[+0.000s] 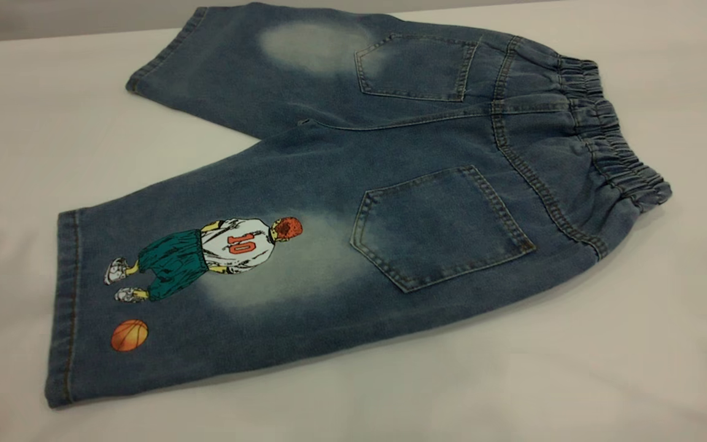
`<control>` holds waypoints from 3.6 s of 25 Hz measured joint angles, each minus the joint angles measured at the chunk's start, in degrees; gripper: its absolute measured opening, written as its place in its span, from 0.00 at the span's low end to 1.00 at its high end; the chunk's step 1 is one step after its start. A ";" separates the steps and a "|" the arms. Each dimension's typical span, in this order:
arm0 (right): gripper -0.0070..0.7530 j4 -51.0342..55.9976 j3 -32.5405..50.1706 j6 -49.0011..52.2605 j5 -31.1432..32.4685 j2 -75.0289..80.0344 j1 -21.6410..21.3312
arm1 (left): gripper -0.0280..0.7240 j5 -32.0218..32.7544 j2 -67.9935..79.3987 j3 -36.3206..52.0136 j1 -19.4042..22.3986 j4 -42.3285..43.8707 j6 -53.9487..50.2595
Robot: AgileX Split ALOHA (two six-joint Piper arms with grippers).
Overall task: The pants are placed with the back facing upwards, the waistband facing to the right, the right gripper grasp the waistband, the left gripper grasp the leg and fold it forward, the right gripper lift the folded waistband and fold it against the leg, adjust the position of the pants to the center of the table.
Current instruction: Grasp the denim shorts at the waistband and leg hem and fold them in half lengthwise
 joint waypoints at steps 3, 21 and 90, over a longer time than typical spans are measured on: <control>0.33 2.72 0.00 0.00 -3.30 4.38 0.00 | 0.36 -3.31 5.15 0.00 0.00 -0.03 0.00; 0.75 5.33 0.00 -0.37 -6.17 27.52 0.00 | 0.36 -13.78 10.67 0.22 0.00 -0.07 0.45; 0.74 50.32 -5.60 -51.13 9.35 71.97 -19.59 | 0.36 -18.05 10.67 0.22 0.00 0.39 1.76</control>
